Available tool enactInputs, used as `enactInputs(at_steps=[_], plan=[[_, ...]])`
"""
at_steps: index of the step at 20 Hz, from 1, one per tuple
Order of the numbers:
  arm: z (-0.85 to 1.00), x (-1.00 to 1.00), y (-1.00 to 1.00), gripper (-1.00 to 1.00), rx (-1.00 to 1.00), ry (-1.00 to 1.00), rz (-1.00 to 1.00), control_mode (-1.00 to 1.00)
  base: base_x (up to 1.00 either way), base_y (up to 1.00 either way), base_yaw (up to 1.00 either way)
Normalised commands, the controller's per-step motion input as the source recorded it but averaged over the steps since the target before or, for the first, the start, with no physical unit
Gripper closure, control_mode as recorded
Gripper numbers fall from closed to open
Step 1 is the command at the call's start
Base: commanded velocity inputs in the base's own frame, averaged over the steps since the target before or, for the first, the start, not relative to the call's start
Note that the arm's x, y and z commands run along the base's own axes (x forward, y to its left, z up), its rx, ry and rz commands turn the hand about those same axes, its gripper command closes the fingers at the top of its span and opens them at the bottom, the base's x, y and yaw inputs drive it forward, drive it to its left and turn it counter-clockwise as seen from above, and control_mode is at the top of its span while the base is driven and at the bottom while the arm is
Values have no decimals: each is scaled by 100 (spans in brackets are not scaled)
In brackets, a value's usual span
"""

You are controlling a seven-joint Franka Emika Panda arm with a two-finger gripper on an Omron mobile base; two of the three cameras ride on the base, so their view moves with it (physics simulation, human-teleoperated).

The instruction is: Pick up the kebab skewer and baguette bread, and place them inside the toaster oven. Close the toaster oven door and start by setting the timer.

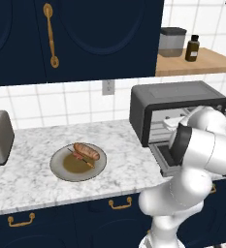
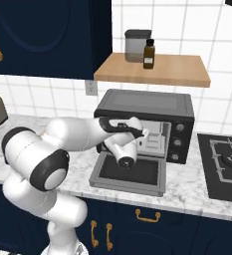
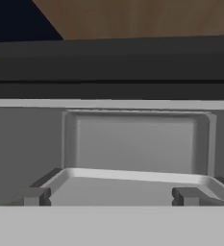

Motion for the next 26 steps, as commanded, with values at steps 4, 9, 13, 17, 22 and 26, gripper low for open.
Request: enactInputs(at_steps=[4,9,13,17,22,26], plan=[[-3,19,0,-100,0,2,0,-100,0,0,0],[-18,3,0,-100,0,4,0,-100,0,0,0],[-12,18,0,-100,0,3,0,-100,0,0,0],[-3,18,0,-100,0,0,0,-100,0,0,0],[-1,26,0,-100,0,0,0,-100,0,0,0],[-18,4,0,-100,0,1,0,-100,0,0,0]])
